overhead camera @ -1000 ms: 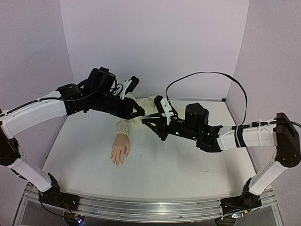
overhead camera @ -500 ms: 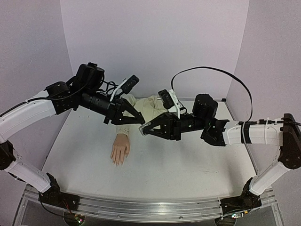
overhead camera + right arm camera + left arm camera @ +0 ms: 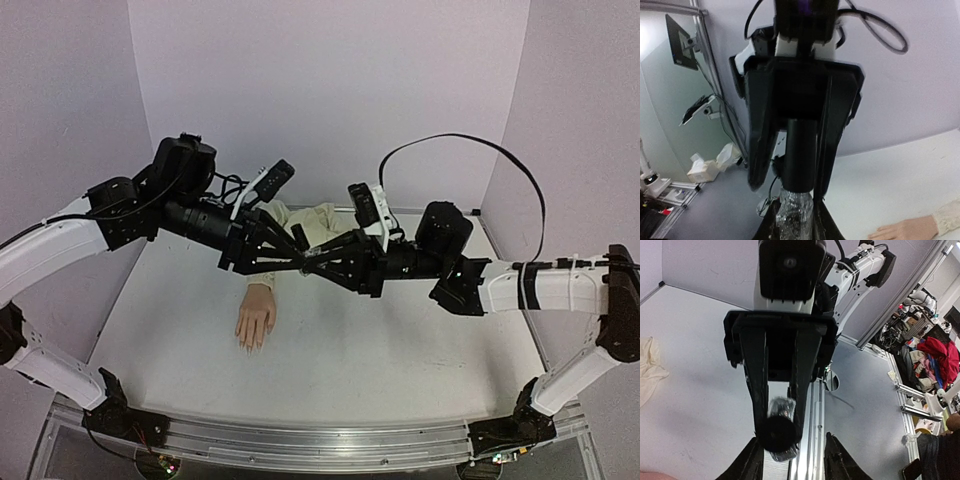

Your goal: Paint the nails

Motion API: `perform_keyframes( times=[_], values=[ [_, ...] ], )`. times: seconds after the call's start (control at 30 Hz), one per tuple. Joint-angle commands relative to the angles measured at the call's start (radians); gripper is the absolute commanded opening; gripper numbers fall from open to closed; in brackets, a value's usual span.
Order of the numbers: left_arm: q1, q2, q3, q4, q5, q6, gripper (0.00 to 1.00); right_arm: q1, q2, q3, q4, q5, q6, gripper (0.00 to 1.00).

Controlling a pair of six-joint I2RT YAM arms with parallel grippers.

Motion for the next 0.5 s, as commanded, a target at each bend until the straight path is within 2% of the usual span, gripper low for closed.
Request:
perform_keyframes(
  times=[0.0, 0.13, 0.23, 0.27, 0.37, 0.47],
  values=[
    [-0.018, -0.07, -0.048, 0.038, -0.172, -0.075, 0.5, 0.002, -0.085, 0.007, 0.115, 0.179, -0.145, 0.0],
    [-0.018, -0.13, -0.088, 0.077, -0.256, -0.103, 0.69, 0.001, -0.103, -0.013, 0.07, 0.266, -0.231, 0.0],
    [-0.018, -0.156, -0.098, 0.087, -0.322, -0.146, 0.77, 0.003, -0.111, -0.02, 0.032, 0.353, -0.297, 0.0],
    [-0.018, -0.155, -0.092, 0.087, -0.362, -0.176, 0.78, 0.003, -0.111, -0.021, 0.023, 0.386, -0.315, 0.0],
    [-0.018, -0.136, -0.054, 0.084, -0.499, -0.314, 0.92, 0.012, -0.106, -0.034, 0.023, 0.528, -0.357, 0.0],
    [-0.018, -0.117, -0.026, 0.105, -0.597, -0.448, 0.91, 0.047, -0.091, -0.037, 0.028, 0.704, -0.439, 0.0]
  ],
)
